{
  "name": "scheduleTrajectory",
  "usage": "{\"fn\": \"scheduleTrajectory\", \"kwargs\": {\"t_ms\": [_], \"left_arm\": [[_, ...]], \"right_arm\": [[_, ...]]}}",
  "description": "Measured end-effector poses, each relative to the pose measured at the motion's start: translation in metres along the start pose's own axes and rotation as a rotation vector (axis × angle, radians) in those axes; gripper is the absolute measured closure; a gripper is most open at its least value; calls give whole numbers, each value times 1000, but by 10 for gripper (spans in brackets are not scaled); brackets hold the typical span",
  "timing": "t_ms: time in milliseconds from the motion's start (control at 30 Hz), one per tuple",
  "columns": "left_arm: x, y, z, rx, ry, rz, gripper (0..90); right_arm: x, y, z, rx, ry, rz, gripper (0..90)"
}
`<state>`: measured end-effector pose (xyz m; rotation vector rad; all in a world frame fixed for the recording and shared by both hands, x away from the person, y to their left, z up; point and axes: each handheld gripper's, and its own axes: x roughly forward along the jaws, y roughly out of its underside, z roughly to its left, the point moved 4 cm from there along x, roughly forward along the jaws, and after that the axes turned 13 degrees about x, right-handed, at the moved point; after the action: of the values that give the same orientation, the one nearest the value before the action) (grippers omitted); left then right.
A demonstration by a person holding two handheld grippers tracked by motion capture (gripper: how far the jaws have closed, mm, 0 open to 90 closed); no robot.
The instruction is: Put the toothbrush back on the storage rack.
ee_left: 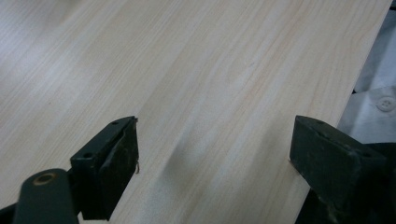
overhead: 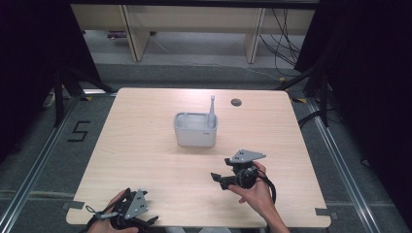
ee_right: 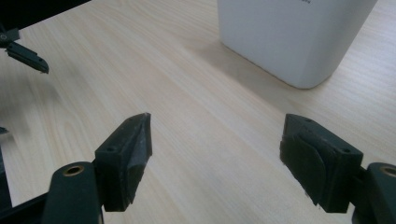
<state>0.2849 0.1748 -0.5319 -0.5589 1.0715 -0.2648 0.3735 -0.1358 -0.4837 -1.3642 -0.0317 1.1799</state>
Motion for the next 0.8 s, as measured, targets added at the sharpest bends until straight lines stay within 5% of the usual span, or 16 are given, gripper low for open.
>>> {"fn": "scheduleTrajectory", "kwargs": {"t_ms": [267,300,433,533,567,800], "left_arm": [[0,0,0,0,0,1,153],[0,0,0,0,-1,0,153],[0,0,0,-1,0,1,153],[0,0,0,0,0,1,153],[0,0,0,-1,-1,1,153],[0,0,0,-8,-1,0,153]], "right_arm": [[-1,8,0,-15,-4,9,251],[-1,11,3,17,-8,17,248],[-1,13,1,-19,-4,14,240],[-3,18,4,38,1,35,239],[-3,18,2,1,-1,27,237],[-7,24,-1,-15,6,29,226]]}}
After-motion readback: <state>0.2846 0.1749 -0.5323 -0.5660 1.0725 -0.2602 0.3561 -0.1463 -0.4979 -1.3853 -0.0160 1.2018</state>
